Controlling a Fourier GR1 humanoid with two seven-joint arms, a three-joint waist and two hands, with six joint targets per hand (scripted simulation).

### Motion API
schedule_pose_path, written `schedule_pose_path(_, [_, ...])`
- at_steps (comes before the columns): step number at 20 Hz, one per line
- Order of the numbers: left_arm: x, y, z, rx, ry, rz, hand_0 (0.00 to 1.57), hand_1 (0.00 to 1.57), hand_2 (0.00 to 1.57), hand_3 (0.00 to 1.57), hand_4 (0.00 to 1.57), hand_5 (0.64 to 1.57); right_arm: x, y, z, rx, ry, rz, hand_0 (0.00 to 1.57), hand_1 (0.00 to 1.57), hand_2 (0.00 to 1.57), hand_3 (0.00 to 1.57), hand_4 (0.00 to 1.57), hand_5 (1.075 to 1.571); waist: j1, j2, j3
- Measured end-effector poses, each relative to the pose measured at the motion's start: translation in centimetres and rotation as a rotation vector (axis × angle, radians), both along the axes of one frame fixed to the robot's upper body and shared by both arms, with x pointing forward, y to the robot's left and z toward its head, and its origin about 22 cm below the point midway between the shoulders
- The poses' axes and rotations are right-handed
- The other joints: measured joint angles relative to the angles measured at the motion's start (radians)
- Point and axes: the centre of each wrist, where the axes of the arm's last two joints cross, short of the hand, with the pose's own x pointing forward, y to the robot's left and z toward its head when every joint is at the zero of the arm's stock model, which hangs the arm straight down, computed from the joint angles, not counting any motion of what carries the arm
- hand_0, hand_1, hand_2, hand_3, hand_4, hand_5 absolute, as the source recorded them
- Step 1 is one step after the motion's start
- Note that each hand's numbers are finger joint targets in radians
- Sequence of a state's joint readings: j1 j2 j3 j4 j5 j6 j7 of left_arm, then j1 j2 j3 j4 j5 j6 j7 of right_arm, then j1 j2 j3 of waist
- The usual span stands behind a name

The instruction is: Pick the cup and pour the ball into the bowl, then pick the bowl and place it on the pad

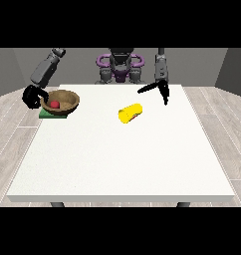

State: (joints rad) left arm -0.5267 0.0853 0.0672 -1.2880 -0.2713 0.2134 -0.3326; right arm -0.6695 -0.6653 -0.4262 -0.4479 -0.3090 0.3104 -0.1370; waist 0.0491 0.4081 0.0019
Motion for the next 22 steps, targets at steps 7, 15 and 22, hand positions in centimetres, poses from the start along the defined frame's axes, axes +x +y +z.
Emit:
schedule_pose_path(7, [-1.2, -0.9, 4.3, 0.016, -0.098, -0.008, 0.0, 0.0, 0.0, 0.0, 0.0, 1.564, -1.3, -3.1, 2.3, -0.063, -0.083, -0.044, 1.57, 1.57, 1.57, 0.34, 1.03, 1.571, 0.014, 0.082, 0.0005])
schedule_pose_path(15, [-3.0, -1.2, 5.1, 0.008, -0.12, -0.007, 0.0, 0.0, 0.0, 0.0, 0.0, 1.566, -1.6, -4.5, 4.0, -0.035, -0.113, -0.047, 1.57, 1.57, 1.57, 0.0, 0.76, 1.568, 0.001, 0.102, -0.0002])
schedule_pose_path(22, [-3.0, -0.1, 4.9, -0.004, -0.073, -0.011, 0.0, 0.0, 0.0, 0.0, 0.0, 1.567, -2.0, -4.6, 3.2, -0.008, -0.039, -0.038, 1.57, 1.57, 1.57, 1.02, 0.73, 1.569, -0.001, 0.051, -0.0011])
